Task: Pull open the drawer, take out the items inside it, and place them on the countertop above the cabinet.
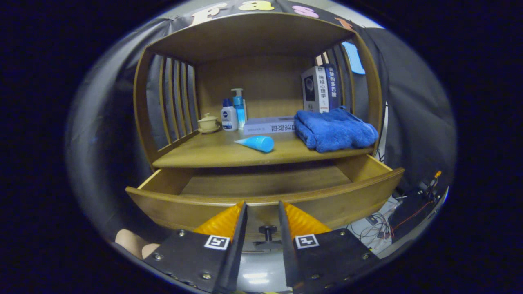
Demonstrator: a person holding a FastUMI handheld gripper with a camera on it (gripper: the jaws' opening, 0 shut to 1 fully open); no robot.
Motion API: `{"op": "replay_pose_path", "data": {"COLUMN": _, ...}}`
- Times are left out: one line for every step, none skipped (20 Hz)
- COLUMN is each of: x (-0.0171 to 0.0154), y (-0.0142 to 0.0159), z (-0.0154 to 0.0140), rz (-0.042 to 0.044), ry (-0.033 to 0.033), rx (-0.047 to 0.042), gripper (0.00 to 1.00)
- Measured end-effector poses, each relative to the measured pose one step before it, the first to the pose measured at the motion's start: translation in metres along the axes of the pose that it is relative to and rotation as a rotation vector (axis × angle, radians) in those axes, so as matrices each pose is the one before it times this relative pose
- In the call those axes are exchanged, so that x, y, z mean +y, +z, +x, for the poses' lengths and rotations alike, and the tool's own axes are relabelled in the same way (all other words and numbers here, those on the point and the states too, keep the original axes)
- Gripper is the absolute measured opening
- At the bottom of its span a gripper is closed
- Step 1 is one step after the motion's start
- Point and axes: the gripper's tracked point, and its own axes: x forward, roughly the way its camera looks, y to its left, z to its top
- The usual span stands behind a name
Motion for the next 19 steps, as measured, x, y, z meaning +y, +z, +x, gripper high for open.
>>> {"op": "replay_pose_path", "data": {"x": 0.00112, "y": 0.00406, "z": 0.01339, "rz": 0.00400, "ry": 0.00437, "rx": -0.00833, "gripper": 0.44}}
{"op": "replay_pose_path", "data": {"x": 0.00161, "y": 0.00394, "z": 0.01115, "rz": 0.00275, "ry": 0.00435, "rx": -0.00543, "gripper": 0.44}}
{"op": "replay_pose_path", "data": {"x": 0.00055, "y": 0.00298, "z": 0.01028, "rz": 0.00028, "ry": 0.00247, "rx": -0.00500, "gripper": 0.44}}
{"op": "replay_pose_path", "data": {"x": 0.00016, "y": 0.00262, "z": 0.00867, "rz": -0.00714, "ry": 0.00169, "rx": -0.00232, "gripper": 0.44}}
{"op": "replay_pose_path", "data": {"x": 0.00014, "y": 0.00256, "z": 0.00807, "rz": -0.01069, "ry": 0.00145, "rx": -0.00143, "gripper": 0.44}}
{"op": "replay_pose_path", "data": {"x": 0.00138, "y": 0.00158, "z": 0.00616, "rz": -0.00559, "ry": 0.00166, "rx": -0.00075, "gripper": 0.44}}
{"op": "replay_pose_path", "data": {"x": 0.00063, "y": 0.00169, "z": 0.00298, "rz": 0.00395, "ry": 0.00255, "rx": -0.00434, "gripper": 0.44}}
{"op": "replay_pose_path", "data": {"x": 0.00008, "y": -0.00020, "z": -0.00109, "rz": 0.01211, "ry": 0.00689, "rx": -0.00034, "gripper": 0.44}}
{"op": "replay_pose_path", "data": {"x": 0.00267, "y": 0.00133, "z": -0.00179, "rz": 0.02406, "ry": 0.01927, "rx": -0.00384, "gripper": 0.44}}
{"op": "replay_pose_path", "data": {"x": 0.00158, "y": 0.00086, "z": -0.00448, "rz": 0.02408, "ry": 0.00598, "rx": -0.00490, "gripper": 0.45}}
{"op": "replay_pose_path", "data": {"x": -0.00184, "y": 0.00341, "z": -0.00514, "rz": 0.01577, "ry": -0.00011, "rx": -0.01748, "gripper": 0.47}}
{"op": "replay_pose_path", "data": {"x": -0.00294, "y": 0.00368, "z": -0.00825, "rz": 0.00603, "ry": -0.00673, "rx": -0.02398, "gripper": 0.47}}
{"op": "replay_pose_path", "data": {"x": -0.00283, "y": 0.00484, "z": -0.00978, "rz": 0.00060, "ry": -0.00232, "rx": -0.01937, "gripper": 0.47}}
{"op": "replay_pose_path", "data": {"x": -0.00227, "y": 0.00641, "z": -0.01125, "rz": -0.00026, "ry": -0.00355, "rx": -0.01982, "gripper": 0.47}}
{"op": "replay_pose_path", "data": {"x": -0.00142, "y": 0.00720, "z": -0.00920, "rz": -0.00074, "ry": 0.00083, "rx": -0.01786, "gripper": 0.47}}
{"op": "replay_pose_path", "data": {"x": -0.00178, "y": 0.00931, "z": -0.00791, "rz": -0.00285, "ry": -0.00266, "rx": -0.01975, "gripper": 0.47}}
{"op": "replay_pose_path", "data": {"x": -0.00482, "y": 0.00980, "z": -0.01117, "rz": -0.00653, "ry": -0.00258, "rx": -0.02534, "gripper": 0.47}}
{"op": "replay_pose_path", "data": {"x": -0.00557, "y": 0.01120, "z": -0.01067, "rz": -0.01146, "ry": -0.00592, "rx": -0.02587, "gripper": 0.47}}
{"op": "replay_pose_path", "data": {"x": -0.00588, "y": 0.01274, "z": -0.00785, "rz": -0.01583, "ry": -0.00496, "rx": -0.02608, "gripper": 0.47}}
